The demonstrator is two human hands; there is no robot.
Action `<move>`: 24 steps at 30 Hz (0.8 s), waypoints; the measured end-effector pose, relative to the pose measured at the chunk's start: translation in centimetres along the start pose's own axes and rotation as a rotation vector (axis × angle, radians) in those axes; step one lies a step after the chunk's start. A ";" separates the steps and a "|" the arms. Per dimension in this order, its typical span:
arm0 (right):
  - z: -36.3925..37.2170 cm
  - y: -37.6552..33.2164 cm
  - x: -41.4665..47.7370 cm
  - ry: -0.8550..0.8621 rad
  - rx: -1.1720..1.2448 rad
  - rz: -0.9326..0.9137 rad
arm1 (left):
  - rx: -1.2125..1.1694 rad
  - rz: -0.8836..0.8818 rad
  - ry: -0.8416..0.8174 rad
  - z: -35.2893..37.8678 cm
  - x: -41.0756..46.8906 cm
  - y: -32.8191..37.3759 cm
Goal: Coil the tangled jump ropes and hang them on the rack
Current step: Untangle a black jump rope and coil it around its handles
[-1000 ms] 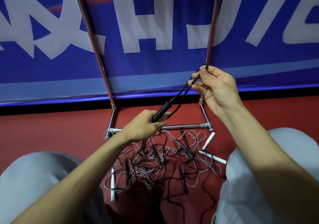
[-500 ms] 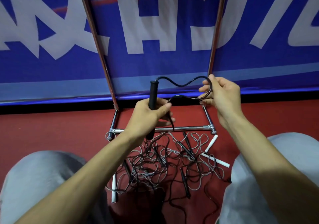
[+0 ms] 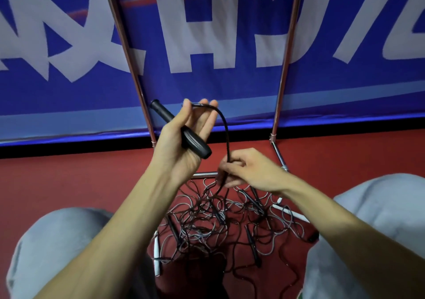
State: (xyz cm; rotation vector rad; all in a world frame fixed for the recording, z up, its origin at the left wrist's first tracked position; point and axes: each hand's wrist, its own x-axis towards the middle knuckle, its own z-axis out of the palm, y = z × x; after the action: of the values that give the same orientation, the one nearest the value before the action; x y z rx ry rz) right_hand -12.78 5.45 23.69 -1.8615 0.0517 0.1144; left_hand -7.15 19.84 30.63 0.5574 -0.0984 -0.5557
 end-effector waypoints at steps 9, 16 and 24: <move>-1.5 -3.4 -1.8 0.269 0.408 -0.125 | 0.655 0.139 0.132 -1.6 0.8 -1.2; -4.3 -5.4 -3.1 0.390 0.730 -0.254 | 1.236 -0.053 -0.118 -2.5 0.4 -3.7; -6.5 -5.1 -3.7 0.490 1.151 -0.239 | 1.552 0.052 -0.326 -2.8 0.2 -4.9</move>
State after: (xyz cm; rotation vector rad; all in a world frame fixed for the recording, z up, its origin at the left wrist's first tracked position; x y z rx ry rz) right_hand -15.65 0.56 30.77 -0.6979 0.1878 -0.4581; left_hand -8.64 17.60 25.72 1.9538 -0.8961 -0.4307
